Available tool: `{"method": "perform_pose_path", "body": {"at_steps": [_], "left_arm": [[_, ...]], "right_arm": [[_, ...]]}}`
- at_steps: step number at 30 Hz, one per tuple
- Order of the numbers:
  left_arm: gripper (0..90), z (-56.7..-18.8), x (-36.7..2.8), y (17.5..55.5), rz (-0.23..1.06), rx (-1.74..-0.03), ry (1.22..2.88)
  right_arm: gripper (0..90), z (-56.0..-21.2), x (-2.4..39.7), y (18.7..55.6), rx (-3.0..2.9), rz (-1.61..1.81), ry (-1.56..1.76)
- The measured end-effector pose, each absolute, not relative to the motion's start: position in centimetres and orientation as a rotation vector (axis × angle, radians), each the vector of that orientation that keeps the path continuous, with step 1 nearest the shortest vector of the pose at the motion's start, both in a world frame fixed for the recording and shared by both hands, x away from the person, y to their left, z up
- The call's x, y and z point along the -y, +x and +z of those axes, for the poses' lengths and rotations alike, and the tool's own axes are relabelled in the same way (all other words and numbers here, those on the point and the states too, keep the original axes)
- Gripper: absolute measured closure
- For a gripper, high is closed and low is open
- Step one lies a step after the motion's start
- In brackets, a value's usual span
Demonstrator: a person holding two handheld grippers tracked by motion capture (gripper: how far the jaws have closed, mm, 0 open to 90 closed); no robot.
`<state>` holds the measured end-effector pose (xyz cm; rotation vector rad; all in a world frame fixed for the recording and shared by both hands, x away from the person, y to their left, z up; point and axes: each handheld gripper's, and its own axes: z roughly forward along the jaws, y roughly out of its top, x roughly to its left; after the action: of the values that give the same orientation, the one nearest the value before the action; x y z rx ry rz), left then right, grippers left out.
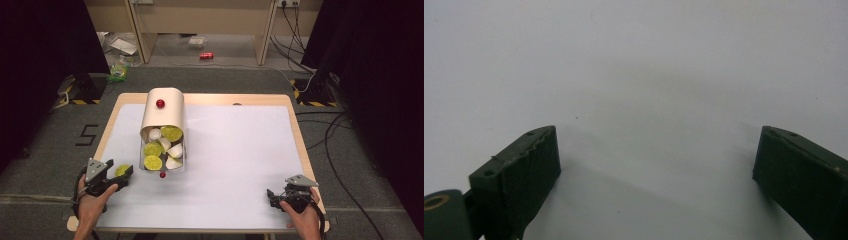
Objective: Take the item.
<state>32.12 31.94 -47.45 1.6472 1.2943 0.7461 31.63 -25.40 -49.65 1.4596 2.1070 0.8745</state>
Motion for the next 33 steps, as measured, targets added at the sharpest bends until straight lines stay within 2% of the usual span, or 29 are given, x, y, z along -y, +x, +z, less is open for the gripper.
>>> {"method": "perform_pose_path", "body": {"at_steps": [6, 33], "left_arm": [[17.9, -47.0, -31.5, 31.8, 0.749, -1.281, 1.645], [17.4, -44.8, -31.0, 29.7, 0.757, -1.212, 1.645]], "right_arm": [[5.4, -49.7, 25.4, 31.6, -2.107, 0.874, 1.459], [5.3, -49.7, 25.4, 31.6, -2.107, 0.873, 1.459]]}}
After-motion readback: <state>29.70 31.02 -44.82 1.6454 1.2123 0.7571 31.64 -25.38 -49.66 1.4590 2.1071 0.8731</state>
